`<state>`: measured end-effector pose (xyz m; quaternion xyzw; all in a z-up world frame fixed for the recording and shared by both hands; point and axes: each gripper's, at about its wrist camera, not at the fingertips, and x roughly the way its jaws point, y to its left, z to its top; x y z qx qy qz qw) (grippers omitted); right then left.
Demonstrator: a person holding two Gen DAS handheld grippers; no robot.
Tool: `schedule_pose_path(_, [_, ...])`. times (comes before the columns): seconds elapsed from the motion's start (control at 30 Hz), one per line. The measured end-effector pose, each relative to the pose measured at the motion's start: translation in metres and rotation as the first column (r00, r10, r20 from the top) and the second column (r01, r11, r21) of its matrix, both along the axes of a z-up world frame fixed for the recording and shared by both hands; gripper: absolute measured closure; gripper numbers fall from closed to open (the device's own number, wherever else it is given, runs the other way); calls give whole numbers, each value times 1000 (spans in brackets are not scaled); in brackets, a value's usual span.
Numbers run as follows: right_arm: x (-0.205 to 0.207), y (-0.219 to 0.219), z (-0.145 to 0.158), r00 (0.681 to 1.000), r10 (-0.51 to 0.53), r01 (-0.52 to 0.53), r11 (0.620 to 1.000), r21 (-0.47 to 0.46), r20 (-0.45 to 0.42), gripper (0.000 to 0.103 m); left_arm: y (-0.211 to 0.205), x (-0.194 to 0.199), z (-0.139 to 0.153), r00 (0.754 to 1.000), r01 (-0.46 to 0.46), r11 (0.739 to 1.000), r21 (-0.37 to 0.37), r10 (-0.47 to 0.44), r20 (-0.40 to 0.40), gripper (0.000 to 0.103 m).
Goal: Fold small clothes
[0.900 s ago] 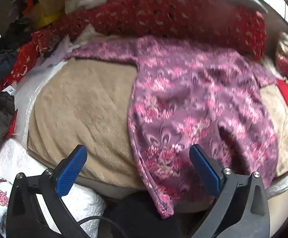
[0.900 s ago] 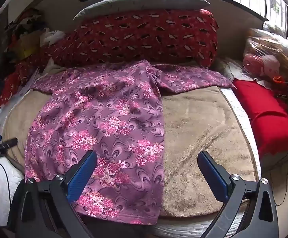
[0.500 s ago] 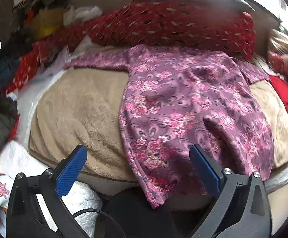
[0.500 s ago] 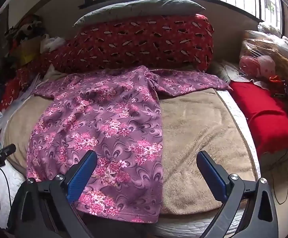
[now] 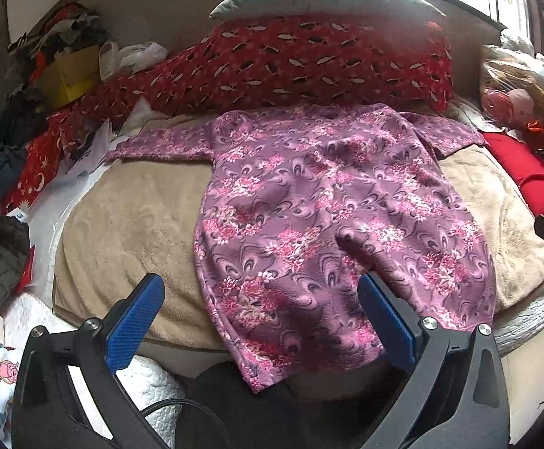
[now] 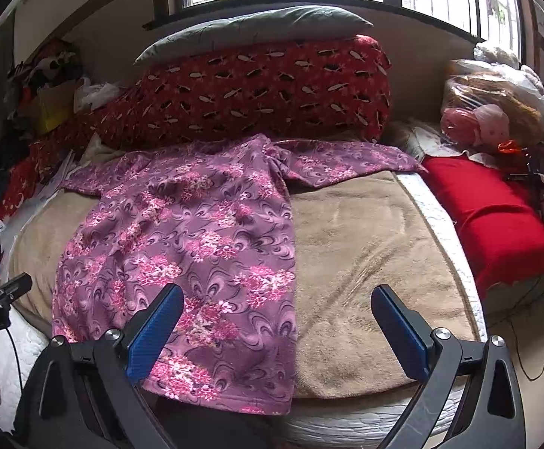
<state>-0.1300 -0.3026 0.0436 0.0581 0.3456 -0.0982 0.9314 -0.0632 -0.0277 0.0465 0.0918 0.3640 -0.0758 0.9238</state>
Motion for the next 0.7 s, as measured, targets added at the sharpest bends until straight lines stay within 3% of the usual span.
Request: schedule_pose_path(0.7, [-1,-2,-1,1000,-4,3,1000,7,5,3,-5,1,-2,1000,9,1000,0,-9,-13,0])
